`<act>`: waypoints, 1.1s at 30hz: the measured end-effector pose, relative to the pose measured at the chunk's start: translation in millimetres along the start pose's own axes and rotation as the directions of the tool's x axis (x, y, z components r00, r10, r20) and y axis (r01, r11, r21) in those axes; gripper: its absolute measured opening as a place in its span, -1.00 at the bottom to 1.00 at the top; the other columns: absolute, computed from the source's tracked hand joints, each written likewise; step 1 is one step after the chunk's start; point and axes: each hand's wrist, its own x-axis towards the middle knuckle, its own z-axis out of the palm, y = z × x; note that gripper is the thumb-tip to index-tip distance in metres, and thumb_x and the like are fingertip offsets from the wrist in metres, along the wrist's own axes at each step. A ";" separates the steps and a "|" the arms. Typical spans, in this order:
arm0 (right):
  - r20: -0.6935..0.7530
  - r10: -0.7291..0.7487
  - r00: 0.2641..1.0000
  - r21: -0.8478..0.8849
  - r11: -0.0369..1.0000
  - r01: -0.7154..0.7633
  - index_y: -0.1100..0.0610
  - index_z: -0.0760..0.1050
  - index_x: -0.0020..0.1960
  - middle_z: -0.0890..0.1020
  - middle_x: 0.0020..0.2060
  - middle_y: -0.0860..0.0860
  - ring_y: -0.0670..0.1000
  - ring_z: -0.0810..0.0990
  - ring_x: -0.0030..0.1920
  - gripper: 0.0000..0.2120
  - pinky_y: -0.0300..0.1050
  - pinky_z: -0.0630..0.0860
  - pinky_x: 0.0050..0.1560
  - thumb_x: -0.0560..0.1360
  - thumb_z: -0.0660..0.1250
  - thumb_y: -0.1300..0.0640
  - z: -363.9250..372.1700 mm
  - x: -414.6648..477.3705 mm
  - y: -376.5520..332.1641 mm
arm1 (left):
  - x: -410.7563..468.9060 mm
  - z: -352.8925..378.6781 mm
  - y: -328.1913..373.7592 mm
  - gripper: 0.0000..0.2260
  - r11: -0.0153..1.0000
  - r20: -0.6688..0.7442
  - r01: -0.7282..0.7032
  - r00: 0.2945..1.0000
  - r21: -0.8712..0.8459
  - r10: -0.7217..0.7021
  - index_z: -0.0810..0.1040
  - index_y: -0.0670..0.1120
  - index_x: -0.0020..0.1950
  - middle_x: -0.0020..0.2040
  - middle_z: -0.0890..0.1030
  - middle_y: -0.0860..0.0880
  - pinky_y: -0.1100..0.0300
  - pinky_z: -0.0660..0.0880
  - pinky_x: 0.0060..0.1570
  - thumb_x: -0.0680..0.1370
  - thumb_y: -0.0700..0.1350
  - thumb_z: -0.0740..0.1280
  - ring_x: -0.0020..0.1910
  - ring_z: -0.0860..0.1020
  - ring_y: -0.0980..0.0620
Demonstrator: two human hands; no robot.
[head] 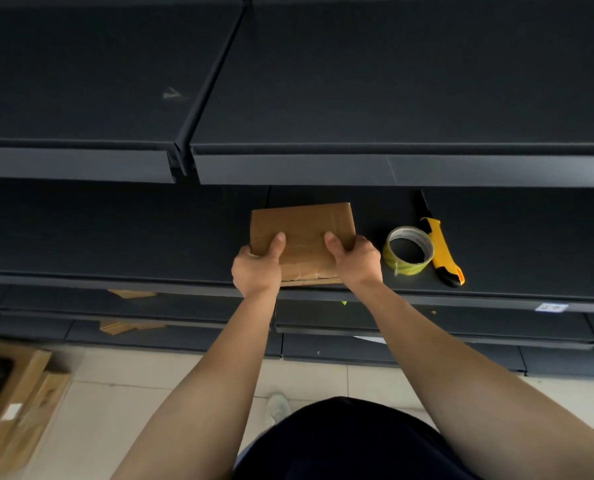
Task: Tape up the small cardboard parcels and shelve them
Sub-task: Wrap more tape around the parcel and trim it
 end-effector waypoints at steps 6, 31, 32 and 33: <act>-0.023 -0.046 0.999 0.086 0.995 0.048 0.15 0.47 -0.02 0.51 -0.26 -0.04 -0.03 0.49 -0.24 -0.62 -0.18 0.37 -0.23 0.60 0.11 -0.15 -7.3 -5.1 10.5 | -2.3 -8.9 -2.6 -0.75 0.991 -0.054 0.027 0.998 -0.127 -0.034 0.52 0.10 -0.30 -0.35 0.53 0.11 0.34 0.32 -0.36 0.50 0.20 0.33 -0.31 0.49 0.20; -0.144 0.018 0.989 0.176 0.984 0.008 0.18 0.53 0.20 0.62 -0.02 0.14 0.13 0.56 -0.01 -0.59 -0.05 0.44 0.00 0.63 0.07 -0.07 1.7 -10.6 7.3 | 10.9 -12.5 6.0 -0.75 0.883 0.079 0.314 0.949 -0.348 -0.306 0.52 -0.09 -0.24 -0.19 0.56 -0.01 0.04 0.52 0.06 0.47 0.05 0.43 -0.10 0.55 -0.02; -0.073 0.089 0.993 0.244 0.967 -0.069 0.16 0.51 0.23 0.60 0.00 0.12 0.10 0.54 -0.02 -0.55 -0.05 0.44 0.01 0.62 0.05 -0.12 1.5 -9.5 7.7 | 9.1 -11.5 6.1 -0.75 0.879 0.121 0.325 0.946 -0.350 -0.301 0.56 -0.10 -0.07 -0.03 0.59 -0.03 0.01 0.46 0.20 0.48 0.08 0.41 0.05 0.54 -0.05; -0.008 0.144 0.989 0.271 0.953 -0.137 0.14 0.50 0.25 0.59 -0.01 0.09 0.08 0.53 -0.04 -0.51 -0.05 0.44 -0.02 0.61 0.03 -0.18 1.0 -8.9 8.1 | 6.7 -11.1 5.1 -0.64 0.873 0.163 0.344 0.938 -0.346 -0.305 0.55 -0.12 0.12 0.14 0.56 -0.05 0.02 0.39 0.29 0.49 0.12 0.38 0.17 0.50 -0.07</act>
